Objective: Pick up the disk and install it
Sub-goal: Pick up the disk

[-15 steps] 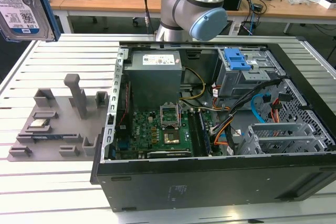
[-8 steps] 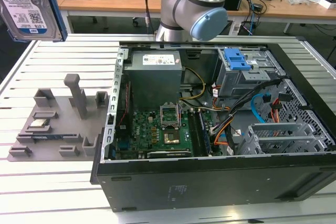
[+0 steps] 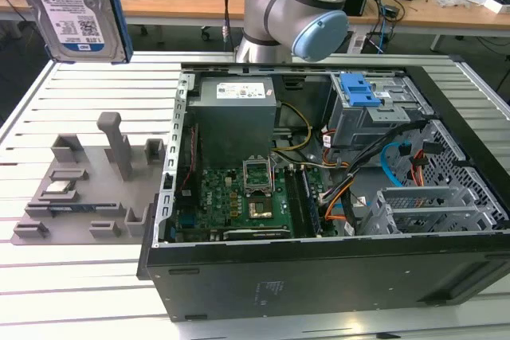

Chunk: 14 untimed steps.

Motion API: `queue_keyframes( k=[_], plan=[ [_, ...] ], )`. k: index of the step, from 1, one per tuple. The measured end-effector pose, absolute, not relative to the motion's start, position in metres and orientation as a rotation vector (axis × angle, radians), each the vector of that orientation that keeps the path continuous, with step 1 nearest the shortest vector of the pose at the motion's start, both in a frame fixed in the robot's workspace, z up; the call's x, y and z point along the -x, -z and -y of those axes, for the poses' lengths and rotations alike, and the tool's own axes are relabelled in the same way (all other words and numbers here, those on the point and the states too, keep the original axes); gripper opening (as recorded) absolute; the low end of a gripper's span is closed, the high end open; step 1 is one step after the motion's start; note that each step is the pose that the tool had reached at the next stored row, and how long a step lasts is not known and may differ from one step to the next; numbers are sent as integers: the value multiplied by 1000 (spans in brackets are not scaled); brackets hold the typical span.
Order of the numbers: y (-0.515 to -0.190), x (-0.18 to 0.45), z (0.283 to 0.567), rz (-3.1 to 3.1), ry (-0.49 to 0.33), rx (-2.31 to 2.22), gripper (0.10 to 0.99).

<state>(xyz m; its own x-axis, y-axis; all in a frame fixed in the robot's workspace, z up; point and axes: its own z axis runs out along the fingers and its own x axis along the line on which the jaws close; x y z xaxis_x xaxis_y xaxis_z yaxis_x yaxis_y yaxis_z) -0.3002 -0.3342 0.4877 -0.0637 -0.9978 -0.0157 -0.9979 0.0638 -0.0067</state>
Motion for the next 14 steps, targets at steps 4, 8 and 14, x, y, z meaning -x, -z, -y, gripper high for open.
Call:
queue_keyframes(
  k=[4, 8, 14],
  plan=[
    [-488, 276, 334, -2279, -9, 2138, 361],
    [-488, 245, 334, -2279, -9, 2139, 361],
    [-488, 209, 334, -2279, -9, 2138, 361]
  ],
)
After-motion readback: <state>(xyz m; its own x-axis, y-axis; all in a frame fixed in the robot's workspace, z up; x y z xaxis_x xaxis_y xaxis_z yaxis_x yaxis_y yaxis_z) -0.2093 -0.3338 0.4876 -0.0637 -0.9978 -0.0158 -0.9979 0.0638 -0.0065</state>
